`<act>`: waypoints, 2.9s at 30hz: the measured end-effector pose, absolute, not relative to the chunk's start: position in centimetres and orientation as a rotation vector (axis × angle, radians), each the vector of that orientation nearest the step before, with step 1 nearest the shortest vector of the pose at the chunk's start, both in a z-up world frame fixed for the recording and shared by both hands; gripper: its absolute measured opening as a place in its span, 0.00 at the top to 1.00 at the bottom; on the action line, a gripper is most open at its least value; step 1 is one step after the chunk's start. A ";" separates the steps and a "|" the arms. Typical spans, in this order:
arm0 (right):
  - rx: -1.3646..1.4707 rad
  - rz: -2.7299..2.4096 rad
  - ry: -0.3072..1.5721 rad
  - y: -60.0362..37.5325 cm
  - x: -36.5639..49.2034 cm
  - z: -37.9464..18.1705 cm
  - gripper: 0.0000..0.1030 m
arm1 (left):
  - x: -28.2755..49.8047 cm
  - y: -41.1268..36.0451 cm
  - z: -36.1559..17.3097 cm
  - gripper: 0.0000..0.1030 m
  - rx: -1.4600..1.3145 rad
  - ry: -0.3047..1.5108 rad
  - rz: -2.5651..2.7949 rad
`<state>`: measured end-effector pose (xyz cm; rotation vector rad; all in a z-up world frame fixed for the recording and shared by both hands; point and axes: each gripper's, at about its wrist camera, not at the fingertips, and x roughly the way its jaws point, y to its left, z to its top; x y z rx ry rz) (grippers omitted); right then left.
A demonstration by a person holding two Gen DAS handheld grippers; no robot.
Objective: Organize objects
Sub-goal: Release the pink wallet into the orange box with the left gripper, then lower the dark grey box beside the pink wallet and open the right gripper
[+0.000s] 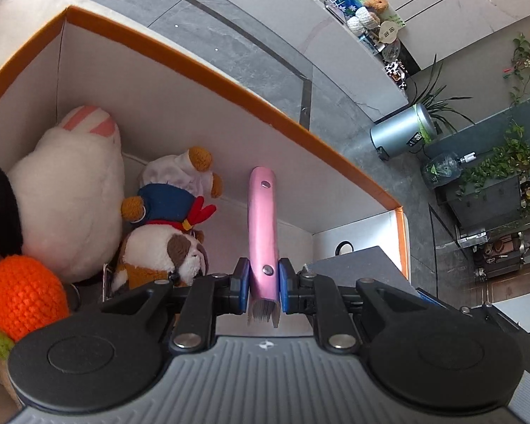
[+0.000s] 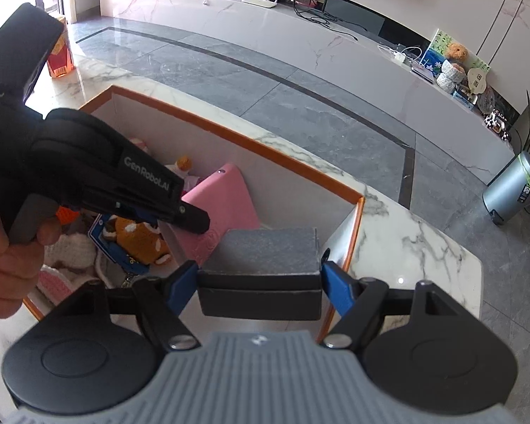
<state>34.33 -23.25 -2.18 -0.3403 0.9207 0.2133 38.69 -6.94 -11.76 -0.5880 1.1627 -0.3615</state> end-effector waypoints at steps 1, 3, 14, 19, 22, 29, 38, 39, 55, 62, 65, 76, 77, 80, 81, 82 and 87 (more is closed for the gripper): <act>-0.354 0.216 0.922 -23.0 34.4 -2.5 0.25 | 38.8 -6.9 -12.0 0.81 -0.590 1.171 -0.355; -0.362 0.218 0.923 -22.8 34.3 -2.6 0.25 | 38.9 -6.9 -12.5 0.80 -0.603 1.184 -0.345; -0.381 0.210 0.923 -22.6 33.8 -2.9 0.25 | 37.9 -7.3 -9.6 0.57 -0.360 1.157 -0.368; -0.405 0.217 0.929 -22.8 33.4 -2.9 0.25 | 36.7 -8.5 -7.8 0.77 -0.140 1.098 -0.440; -0.431 0.226 0.932 -22.7 33.3 -3.0 0.25 | 36.2 -9.4 -7.9 0.82 -0.092 1.100 -0.522; -0.549 0.276 0.948 -22.6 32.9 -2.7 0.25 | 34.4 -12.2 -8.2 0.81 0.214 1.057 -0.685; -0.686 0.327 0.944 -22.3 32.3 -1.5 0.25 | 32.9 -16.2 -9.8 0.51 0.517 1.003 -0.862; -0.698 0.334 0.945 -22.3 32.3 -1.4 0.25 | 33.2 -16.7 -10.3 0.51 0.540 1.011 -0.863; -0.820 0.436 0.989 -22.0 33.4 -2.5 0.25 | 34.0 -15.5 -11.7 0.71 0.530 1.088 -0.736; -0.653 0.258 0.978 -21.6 36.0 -2.6 0.25 | 34.2 -14.4 -11.5 0.79 0.457 1.101 -0.730; -0.493 0.191 0.961 -21.8 36.9 -2.5 0.25 | 34.4 -13.7 -11.4 0.83 0.419 1.117 -0.729; -0.153 0.056 0.991 -23.1 40.4 -5.6 0.25 | 34.7 -12.5 -10.9 0.83 0.374 1.124 -0.737; -0.171 0.064 0.976 -22.9 40.2 -5.6 0.24 | 34.7 -12.5 -10.9 0.83 0.375 1.124 -0.737; -0.197 0.086 0.984 -23.0 40.1 -5.7 0.24 | 34.6 -12.4 -10.8 0.83 0.382 1.122 -0.736; -0.197 0.086 0.984 -23.0 40.1 -5.7 0.23 | 34.7 -12.3 -10.8 0.83 0.379 1.123 -0.736; -0.206 0.117 0.987 -23.2 39.8 -5.7 0.21 | 34.7 -12.2 -10.8 0.83 0.376 1.124 -0.736; -0.252 0.154 1.002 -23.5 38.7 -5.0 0.22 | 35.4 -11.7 -10.5 0.83 0.380 1.123 -0.737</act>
